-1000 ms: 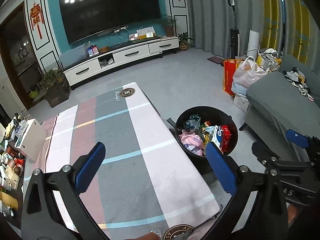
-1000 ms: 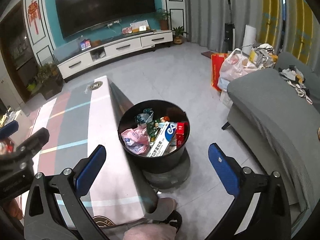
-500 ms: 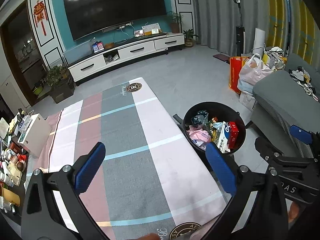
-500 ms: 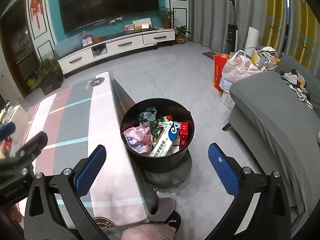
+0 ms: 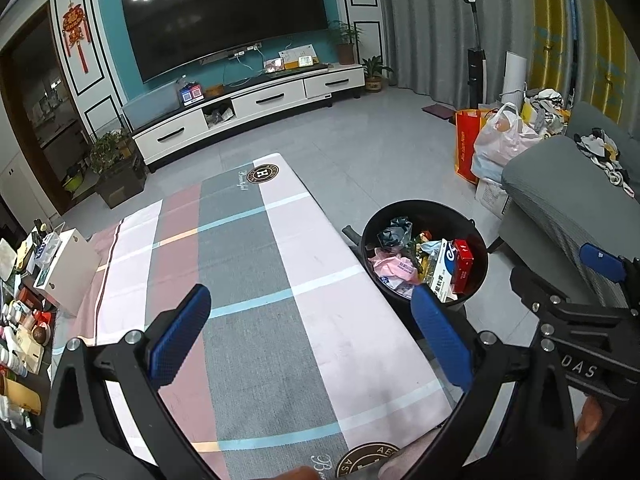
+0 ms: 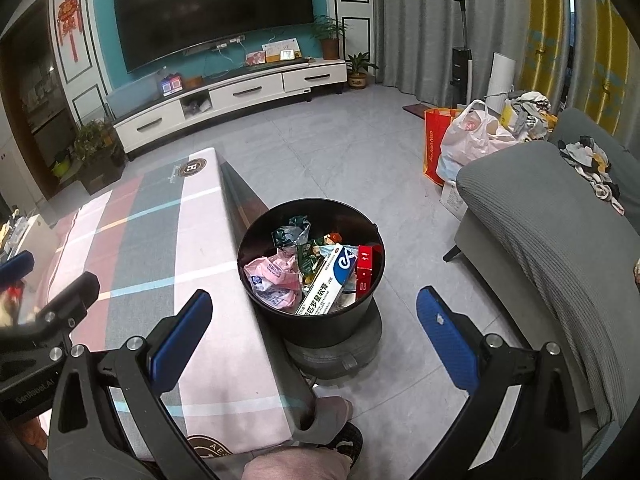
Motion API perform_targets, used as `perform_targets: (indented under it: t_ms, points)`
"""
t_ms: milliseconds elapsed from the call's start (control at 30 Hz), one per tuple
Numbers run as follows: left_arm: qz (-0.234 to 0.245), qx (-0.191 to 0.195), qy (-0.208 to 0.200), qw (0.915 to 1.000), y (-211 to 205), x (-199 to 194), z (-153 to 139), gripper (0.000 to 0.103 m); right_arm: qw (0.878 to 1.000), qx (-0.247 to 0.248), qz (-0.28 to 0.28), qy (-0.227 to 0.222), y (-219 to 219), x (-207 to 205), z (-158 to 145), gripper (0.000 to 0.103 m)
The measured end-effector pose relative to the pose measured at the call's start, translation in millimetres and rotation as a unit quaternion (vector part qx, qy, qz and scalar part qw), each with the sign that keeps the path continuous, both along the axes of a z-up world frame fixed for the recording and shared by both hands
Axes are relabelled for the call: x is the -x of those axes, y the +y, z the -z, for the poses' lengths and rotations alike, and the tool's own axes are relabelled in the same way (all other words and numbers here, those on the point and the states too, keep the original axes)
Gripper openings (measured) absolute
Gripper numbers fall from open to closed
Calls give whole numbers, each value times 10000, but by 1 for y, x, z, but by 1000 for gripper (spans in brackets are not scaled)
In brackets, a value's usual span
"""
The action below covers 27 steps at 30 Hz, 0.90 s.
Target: Collect trash
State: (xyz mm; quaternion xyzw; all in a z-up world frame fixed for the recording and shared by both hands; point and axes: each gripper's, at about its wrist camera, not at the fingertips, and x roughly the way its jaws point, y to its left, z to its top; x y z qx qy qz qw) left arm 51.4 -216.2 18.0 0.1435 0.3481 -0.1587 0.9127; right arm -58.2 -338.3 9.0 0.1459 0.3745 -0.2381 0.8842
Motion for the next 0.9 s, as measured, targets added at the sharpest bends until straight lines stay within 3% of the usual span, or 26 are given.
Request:
perform_targets:
  t_ms: [900]
  points:
    - [5,50,94,9999,-1,0,6,100,9999,58,68,47,-5,4,2,100]
